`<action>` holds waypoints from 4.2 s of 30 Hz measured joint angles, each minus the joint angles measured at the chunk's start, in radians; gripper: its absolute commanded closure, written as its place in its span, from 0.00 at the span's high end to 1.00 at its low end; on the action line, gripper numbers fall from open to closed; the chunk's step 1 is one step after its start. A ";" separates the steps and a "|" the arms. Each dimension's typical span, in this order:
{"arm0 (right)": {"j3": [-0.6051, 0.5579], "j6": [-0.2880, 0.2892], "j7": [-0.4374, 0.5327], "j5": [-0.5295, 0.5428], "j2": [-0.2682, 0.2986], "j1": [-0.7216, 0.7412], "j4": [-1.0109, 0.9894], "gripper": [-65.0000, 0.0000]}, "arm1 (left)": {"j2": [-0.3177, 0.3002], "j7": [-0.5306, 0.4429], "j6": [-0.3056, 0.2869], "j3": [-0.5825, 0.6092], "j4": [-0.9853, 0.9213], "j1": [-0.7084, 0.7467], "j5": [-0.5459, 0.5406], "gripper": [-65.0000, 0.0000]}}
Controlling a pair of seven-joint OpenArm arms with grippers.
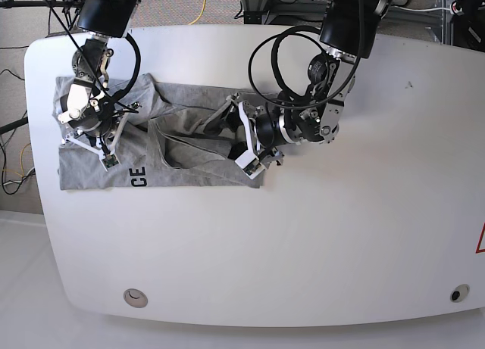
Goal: Fold the T-shirt properly
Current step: 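Lay the folded shirt end down over the middle with the left gripper, then open the left gripper and release the folded shirt end, then release the shirt with the right gripper and regrasp both shirt sides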
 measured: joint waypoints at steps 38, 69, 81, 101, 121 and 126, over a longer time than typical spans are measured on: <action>0.000 0.000 0.000 0.000 -0.001 -0.002 0.000 0.00 | 0.109 0.024 0.000 0.124 -0.001 -0.022 0.002 0.00; 0.001 0.000 0.000 0.000 0.000 -0.001 0.000 0.00 | 0.109 0.024 0.000 0.277 -0.051 -0.008 0.001 0.00; 0.001 0.000 0.000 0.000 0.000 -0.001 0.000 0.00 | 0.110 0.024 0.000 0.264 -0.045 -0.008 0.001 0.47; 0.001 0.000 0.000 0.000 0.000 -0.001 0.000 0.00 | 0.113 0.027 -0.004 0.170 0.114 -0.003 -0.005 0.81; 0.001 0.000 0.000 0.000 0.000 -0.001 0.000 0.00 | 0.032 -0.135 0.004 0.023 -0.223 -0.065 0.001 0.40; 0.001 -0.001 0.000 -0.004 0.000 -0.001 0.000 0.00 | 0.037 -0.191 -0.003 0.024 -0.322 -0.088 -0.014 0.24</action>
